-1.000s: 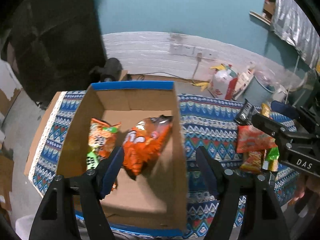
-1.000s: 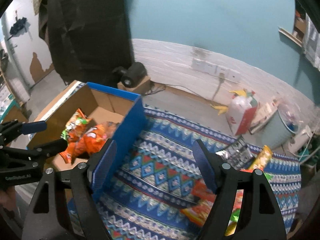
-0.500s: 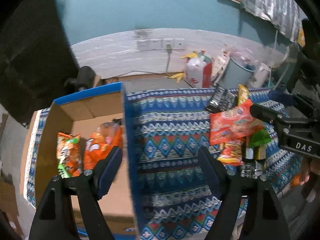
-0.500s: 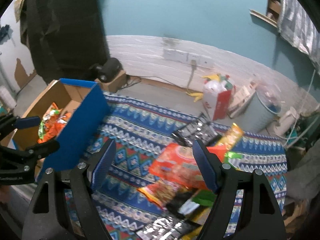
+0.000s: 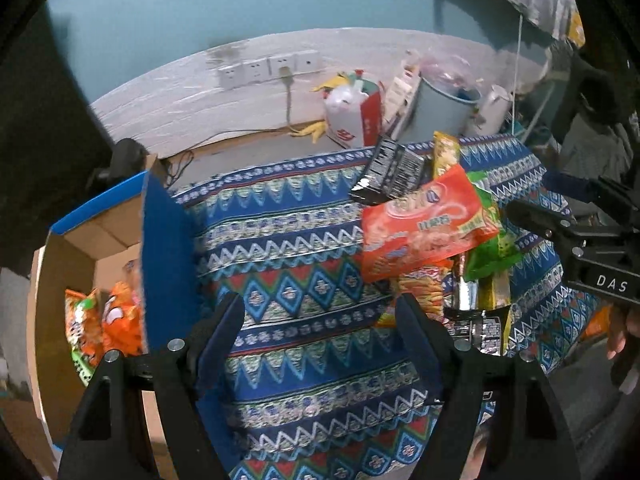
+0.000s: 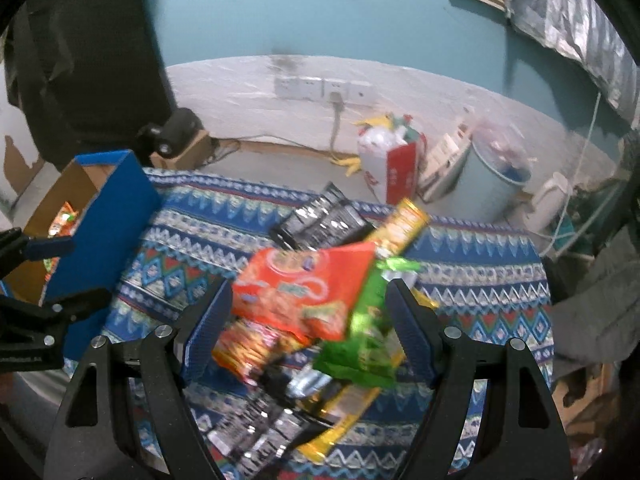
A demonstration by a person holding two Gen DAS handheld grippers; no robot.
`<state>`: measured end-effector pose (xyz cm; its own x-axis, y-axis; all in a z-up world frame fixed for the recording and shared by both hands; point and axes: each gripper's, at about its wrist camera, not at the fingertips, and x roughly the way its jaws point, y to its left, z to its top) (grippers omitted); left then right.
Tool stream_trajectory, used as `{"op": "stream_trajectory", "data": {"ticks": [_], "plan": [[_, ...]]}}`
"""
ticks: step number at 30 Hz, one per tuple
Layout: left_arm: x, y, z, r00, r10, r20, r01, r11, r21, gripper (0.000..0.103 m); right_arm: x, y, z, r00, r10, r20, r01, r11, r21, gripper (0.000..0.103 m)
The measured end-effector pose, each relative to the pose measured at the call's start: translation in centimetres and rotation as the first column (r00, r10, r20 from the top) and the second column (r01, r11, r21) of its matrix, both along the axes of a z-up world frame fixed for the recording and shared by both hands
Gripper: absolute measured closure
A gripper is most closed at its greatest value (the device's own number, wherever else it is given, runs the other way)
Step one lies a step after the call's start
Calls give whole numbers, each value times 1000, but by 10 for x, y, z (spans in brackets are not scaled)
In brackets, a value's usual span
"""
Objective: Organize snacks
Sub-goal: 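Move both tools back to the pile and lower onto the bags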
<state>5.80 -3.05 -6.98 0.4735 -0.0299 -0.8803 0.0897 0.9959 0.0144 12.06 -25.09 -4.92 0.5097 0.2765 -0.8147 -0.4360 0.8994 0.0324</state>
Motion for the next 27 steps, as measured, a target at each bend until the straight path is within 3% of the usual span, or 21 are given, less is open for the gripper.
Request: {"op": "stream_trajectory", "data": {"ticks": [12,21,27], "plan": [[25,-31,-32,995,-86,-51,88,995,40,24,9,-33,-45,994,-42,-104,36,998,-57,25],[45,-40,-63,988,-118,-103,122,992,38,24,20,-31,-86,981,-52,-187,31,993,-114,25],[54,-47,-69,984,-150,-97,155,987,46,24,32,-27,-95,980,-54,-190,37,995,-93,25]]}}
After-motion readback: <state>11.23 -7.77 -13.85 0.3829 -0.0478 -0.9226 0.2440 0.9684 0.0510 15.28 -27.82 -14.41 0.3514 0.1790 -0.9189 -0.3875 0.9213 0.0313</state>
